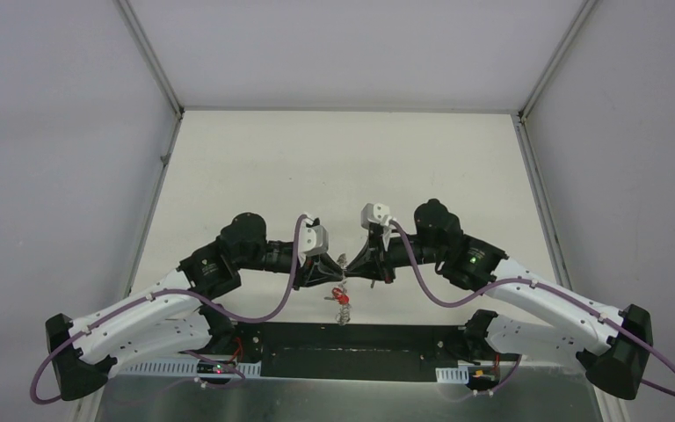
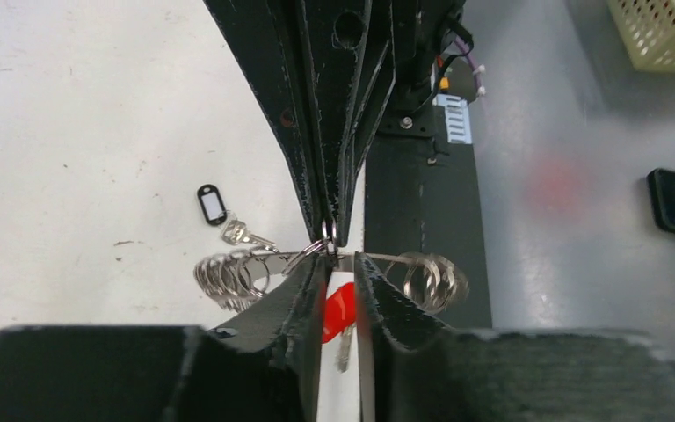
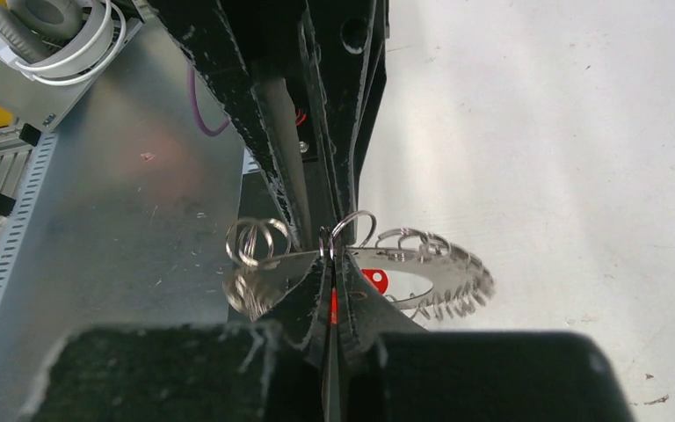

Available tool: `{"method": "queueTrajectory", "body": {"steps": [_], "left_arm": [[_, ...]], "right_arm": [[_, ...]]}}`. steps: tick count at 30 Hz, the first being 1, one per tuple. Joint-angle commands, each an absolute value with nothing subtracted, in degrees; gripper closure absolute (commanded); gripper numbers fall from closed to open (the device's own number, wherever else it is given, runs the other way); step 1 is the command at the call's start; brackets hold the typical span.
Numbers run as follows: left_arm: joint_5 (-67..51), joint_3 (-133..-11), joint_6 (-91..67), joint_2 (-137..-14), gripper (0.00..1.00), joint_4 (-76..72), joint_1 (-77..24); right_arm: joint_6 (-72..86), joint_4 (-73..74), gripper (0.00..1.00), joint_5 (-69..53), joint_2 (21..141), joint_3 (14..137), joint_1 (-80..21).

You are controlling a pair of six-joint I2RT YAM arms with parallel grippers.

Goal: Put the keys on the keyring

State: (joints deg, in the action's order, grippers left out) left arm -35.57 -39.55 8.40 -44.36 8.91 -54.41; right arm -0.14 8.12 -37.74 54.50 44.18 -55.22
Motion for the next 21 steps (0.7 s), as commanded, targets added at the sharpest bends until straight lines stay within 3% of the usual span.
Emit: {"method": "queueTrajectory", "body": {"steps": [1,4,7,14,21], "left_arm": [[-33.2,-39.5,8.4,-42.6,0.74,3.4,-54.9],[-33.0,-39.9,8.9,-42.9,0.67,3.4,-54.9],[-33.7,-40.3,9.1,-44.2,0.67,3.4,-54.9],[-35.9,-41.4,9.6,-47.4,0.71,4.8,-54.9],[-36.6,-42.3,11.2,-48.2,0.83,7.6,-54.9]], "right_arm": [[-3.5,10.5,1.00,-39.7,54.7,47.6,-55.5],[-6.1,16.1,1.00,-40.7,56.1,50.6,-55.5],[-8.0,21.6,1.00,-41.5,58.0,53.8,-55.5],[-8.9,27.1,1.00,-40.5,61.2,58.5,-55.5],[-8.7,29.7,1.00,-39.6,62.6,60.6,-55.5]]}}
